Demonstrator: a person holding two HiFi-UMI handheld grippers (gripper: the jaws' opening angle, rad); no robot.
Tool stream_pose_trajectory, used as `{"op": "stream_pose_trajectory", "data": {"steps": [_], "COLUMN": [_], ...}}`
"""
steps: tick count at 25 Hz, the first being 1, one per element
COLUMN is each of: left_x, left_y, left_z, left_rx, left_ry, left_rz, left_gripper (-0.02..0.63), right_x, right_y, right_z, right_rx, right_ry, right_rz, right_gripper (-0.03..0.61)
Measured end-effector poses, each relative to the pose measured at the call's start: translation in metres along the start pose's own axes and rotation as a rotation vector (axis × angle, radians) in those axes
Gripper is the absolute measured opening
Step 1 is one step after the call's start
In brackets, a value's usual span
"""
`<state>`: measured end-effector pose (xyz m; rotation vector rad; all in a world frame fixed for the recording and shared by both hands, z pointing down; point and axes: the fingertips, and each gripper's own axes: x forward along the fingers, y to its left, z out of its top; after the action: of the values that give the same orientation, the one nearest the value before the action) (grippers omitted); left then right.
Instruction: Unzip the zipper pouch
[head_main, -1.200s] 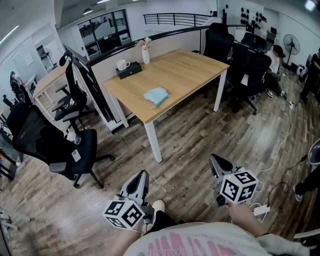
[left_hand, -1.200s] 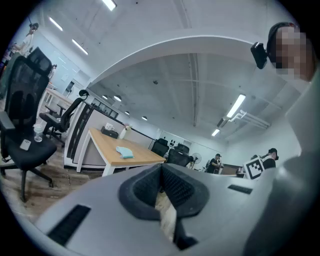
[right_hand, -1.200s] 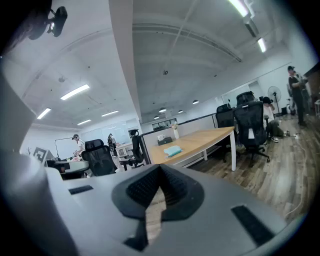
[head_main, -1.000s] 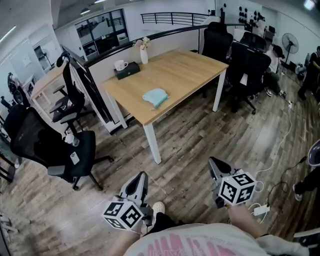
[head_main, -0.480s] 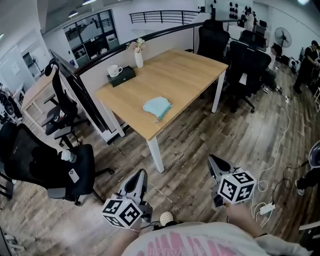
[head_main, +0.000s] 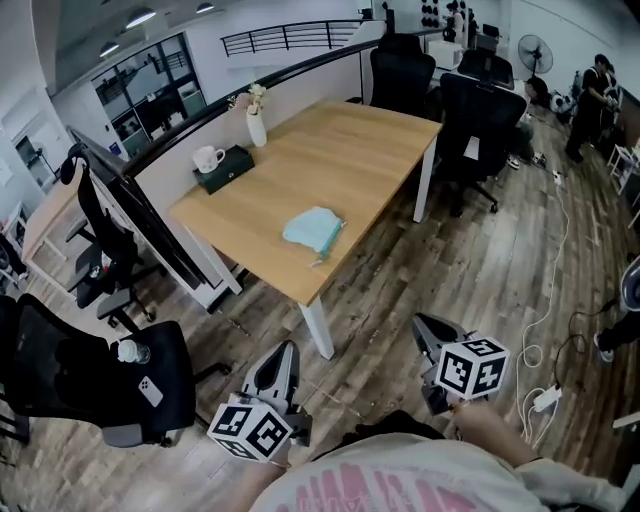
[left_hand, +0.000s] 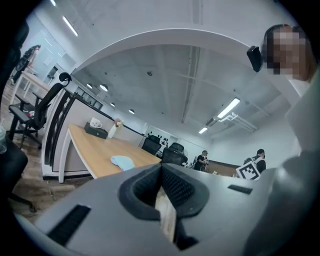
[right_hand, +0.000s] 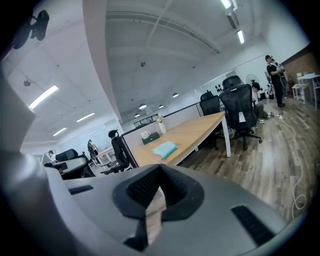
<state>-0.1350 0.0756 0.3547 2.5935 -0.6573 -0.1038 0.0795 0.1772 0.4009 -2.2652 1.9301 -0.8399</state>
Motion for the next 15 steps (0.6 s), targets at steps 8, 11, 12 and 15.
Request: {"op": "stream_pose_trajectory", "data": {"steps": [8, 11, 12, 15], "left_x": [0.027, 0.051, 0.061, 0.09], "left_y": [0.037, 0.049, 0.053, 0.062], "left_z": [-0.017, -0.018, -0.017, -0.009], "left_rx": [-0.042, -0.053, -0.053, -0.038], "left_ry": [0.072, 0.064, 0.059, 0.046], "left_rz": [0.042, 0.06, 0.065, 0.092], "left_gripper": [0.0, 0.0, 0.0, 0.0], "right_x": [0.048, 0.077, 0.088, 0.125], "right_y": [-0.021, -0.036, -0.041, -0.057], "right_z": [-0.016, -0.01, -0.007, 0.011], "right_rx": [0.021, 0.017, 0.013, -0.012], "right_ry": [0.094, 0.124, 0.135, 0.162], "right_rz": [-0.015, 0.003, 0.013, 0.047], "right_gripper": [-0.002, -0.002, -0.002, -0.002]}}
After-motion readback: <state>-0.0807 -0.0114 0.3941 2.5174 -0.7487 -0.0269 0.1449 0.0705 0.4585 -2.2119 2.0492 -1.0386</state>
